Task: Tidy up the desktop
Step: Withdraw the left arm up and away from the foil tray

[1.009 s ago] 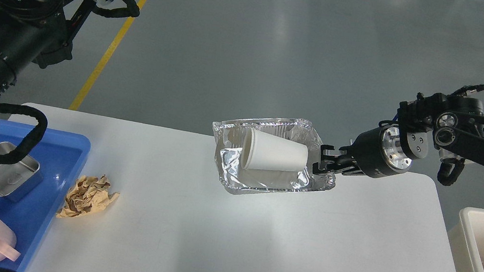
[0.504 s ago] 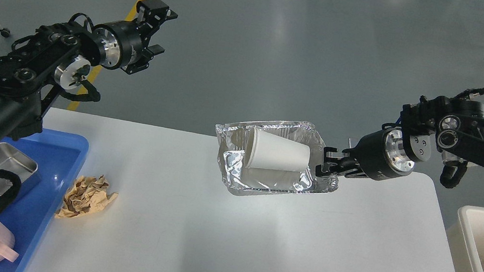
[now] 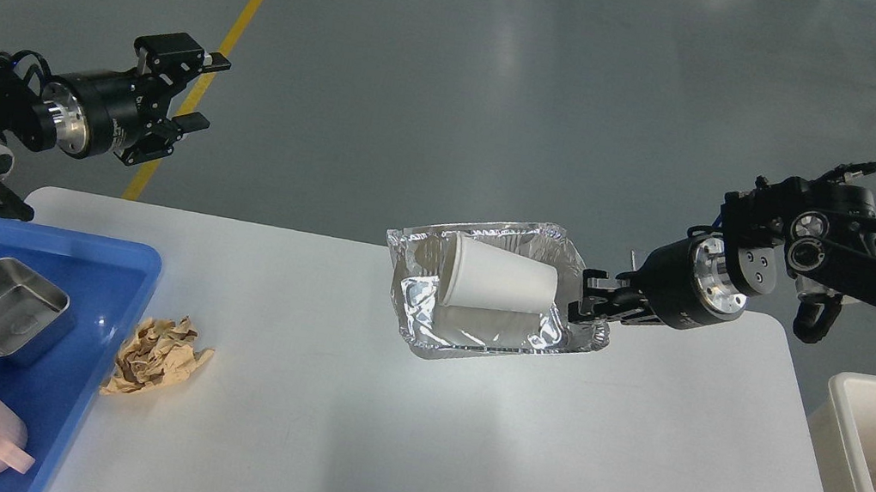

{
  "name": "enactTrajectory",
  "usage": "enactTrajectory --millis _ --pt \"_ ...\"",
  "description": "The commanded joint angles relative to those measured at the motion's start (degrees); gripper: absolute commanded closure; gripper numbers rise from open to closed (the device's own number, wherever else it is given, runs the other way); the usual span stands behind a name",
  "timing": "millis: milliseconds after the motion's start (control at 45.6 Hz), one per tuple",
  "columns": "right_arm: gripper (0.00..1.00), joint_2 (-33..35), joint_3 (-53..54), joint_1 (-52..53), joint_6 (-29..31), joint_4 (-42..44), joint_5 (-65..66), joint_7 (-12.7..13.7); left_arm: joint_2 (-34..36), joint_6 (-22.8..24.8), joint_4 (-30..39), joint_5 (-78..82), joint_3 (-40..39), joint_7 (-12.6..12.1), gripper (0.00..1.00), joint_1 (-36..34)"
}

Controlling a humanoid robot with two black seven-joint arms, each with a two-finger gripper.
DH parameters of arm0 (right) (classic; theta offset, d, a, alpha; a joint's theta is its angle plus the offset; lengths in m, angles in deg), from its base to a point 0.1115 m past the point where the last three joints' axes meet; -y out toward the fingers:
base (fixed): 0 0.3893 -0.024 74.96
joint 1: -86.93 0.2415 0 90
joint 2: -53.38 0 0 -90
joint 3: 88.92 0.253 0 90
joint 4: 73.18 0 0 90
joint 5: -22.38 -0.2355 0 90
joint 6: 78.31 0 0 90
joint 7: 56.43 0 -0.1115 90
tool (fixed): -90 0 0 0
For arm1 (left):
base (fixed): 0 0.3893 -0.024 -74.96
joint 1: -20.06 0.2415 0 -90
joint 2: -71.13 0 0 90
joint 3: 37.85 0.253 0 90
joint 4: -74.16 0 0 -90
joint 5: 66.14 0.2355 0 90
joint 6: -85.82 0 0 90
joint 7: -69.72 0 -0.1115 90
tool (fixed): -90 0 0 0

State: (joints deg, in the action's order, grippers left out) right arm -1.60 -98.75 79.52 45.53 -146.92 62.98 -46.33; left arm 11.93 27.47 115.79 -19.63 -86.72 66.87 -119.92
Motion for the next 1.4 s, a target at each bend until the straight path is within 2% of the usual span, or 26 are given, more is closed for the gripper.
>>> enactTrajectory --millis 0,175,263,373,482,592,724,767,877,921,987,1118,1228,1250,1316,1338,1381 --pt "1.0 0.1 0.0 -0.2 -0.1 0.0 0.0 0.0 4.3 3.0 3.4 0.2 2.5 -1.6 0.12 1.7" --pt "1.0 0.0 0.0 -0.5 -0.3 0.1 0.0 0.0 11.7 3.0 10.7 0.2 9.8 -7.1 0.12 2.3" --pt "1.0 0.1 0.0 -0.5 -0.3 0.1 0.1 0.0 15.9 1.4 14.5 -0.2 11.2 -7.4 0.12 3.4" --pt "1.0 0.2 0.0 -0.6 -0.3 0.2 0.1 0.0 19.3 -1.7 15.9 -1.0 10.0 -7.4 0.12 4.9" --pt "1.0 0.2 0.0 -0.9 -0.4 0.2 0.1 -0.1 21.5 -7.6 16.1 -4.9 7.5 -7.9 0.12 6.7" --pt "1.0 0.1 0.0 -1.5 -0.4 0.1 0.2 -0.1 21.7 -13.7 16.3 -9.4 5.9 -10.2 0.11 8.6" --pt "1.0 -0.2 0.0 -1.5 -0.4 0.1 0.2 -0.1 21.4 -18.4 15.9 -11.7 4.3 -9.7 0.1 8.8" --pt "1.0 -0.3 0.0 -1.4 -0.4 0.2 0.2 -0.1 21.1 -21.8 15.9 -13.1 2.7 -9.8 0.1 9.1" --pt "1.0 -0.9 0.0 -1.5 -0.4 0.3 0.2 0.0 19.1 -34.6 16.3 -14.9 -1.2 -9.5 0.07 10.8" --pt "1.0 -1.2 -0.2 -1.5 -0.4 0.4 0.2 0.0 18.1 -36.6 16.7 -14.9 -2.5 -9.3 0.06 11.2" --pt "1.0 -1.3 -0.2 -1.5 -0.4 0.4 0.2 0.0 18.1 -36.6 17.7 -14.6 -2.5 -7.5 0.05 11.8" --pt "1.0 -1.2 -0.2 -1.2 -0.4 0.4 0.2 0.0 18.5 -36.7 18.0 -11.7 0.4 0.1 0.05 15.3" --pt "1.0 -1.0 -0.2 -1.2 -0.4 0.4 0.2 0.0 19.6 -36.4 20.9 -5.9 1.4 7.4 0.05 20.0" --pt "1.0 -0.8 -0.2 -1.2 -0.4 0.4 0.2 0.0 20.9 -35.8 22.2 -3.5 1.4 11.2 0.05 22.0" --pt "1.0 -0.6 -0.2 -1.2 -0.4 0.2 0.1 0.0 23.0 -33.2 23.8 -0.5 1.4 17.3 0.05 24.2" --pt "1.0 -0.4 -0.2 -1.2 -0.4 0.2 0.1 0.0 23.8 -31.8 24.2 -0.1 1.4 18.8 0.05 24.8" --pt "1.0 -0.1 -0.2 -1.3 -0.4 0.2 0.1 0.0 25.9 -28.5 25.2 0.2 1.4 20.1 0.05 25.4"
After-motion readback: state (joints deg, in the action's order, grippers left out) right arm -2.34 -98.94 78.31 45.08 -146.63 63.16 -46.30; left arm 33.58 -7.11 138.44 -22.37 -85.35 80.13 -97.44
